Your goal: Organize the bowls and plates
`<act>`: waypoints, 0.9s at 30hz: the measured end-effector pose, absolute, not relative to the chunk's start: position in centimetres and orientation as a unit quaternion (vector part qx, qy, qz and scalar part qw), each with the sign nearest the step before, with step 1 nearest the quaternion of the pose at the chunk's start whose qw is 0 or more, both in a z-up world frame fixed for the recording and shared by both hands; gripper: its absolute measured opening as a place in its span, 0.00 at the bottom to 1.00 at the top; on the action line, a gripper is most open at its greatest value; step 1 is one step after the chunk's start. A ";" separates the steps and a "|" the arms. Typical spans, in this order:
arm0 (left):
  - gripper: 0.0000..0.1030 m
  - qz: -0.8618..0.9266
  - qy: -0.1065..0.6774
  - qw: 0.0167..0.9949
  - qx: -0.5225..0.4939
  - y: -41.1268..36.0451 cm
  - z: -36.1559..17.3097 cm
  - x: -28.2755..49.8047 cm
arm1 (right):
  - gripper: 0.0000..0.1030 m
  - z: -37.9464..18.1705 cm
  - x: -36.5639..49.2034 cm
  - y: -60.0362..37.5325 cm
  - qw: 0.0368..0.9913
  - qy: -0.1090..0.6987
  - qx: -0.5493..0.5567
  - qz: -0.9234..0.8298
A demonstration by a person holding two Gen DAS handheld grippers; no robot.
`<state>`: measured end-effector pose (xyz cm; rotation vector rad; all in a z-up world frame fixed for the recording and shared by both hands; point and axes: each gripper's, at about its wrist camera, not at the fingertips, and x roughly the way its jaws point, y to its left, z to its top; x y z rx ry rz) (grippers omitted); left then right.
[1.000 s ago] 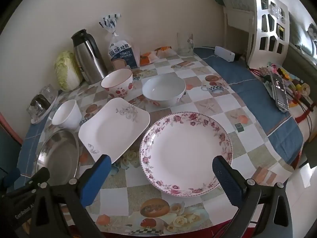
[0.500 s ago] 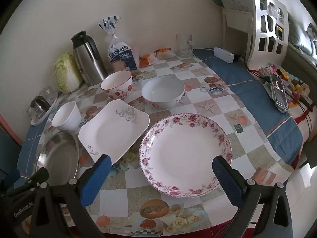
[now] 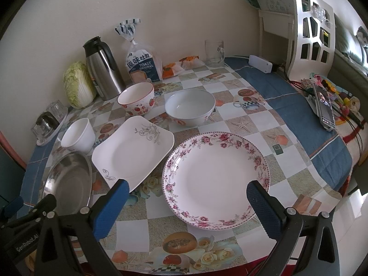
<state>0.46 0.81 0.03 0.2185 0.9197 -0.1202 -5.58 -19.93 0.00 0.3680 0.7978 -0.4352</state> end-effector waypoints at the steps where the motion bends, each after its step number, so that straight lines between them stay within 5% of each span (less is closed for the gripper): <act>1: 1.00 -0.058 0.443 0.888 0.106 0.7 0.0 0.4 | 1.00 0.0 -5.6 -19.9 0.882 0.383 0.177 -0.209; 27: 1.00 -0.056 0.444 0.889 0.102 0.9 -0.1 0.4 | 1.00 0.0 -5.6 -20.0 0.883 0.382 0.178 -0.209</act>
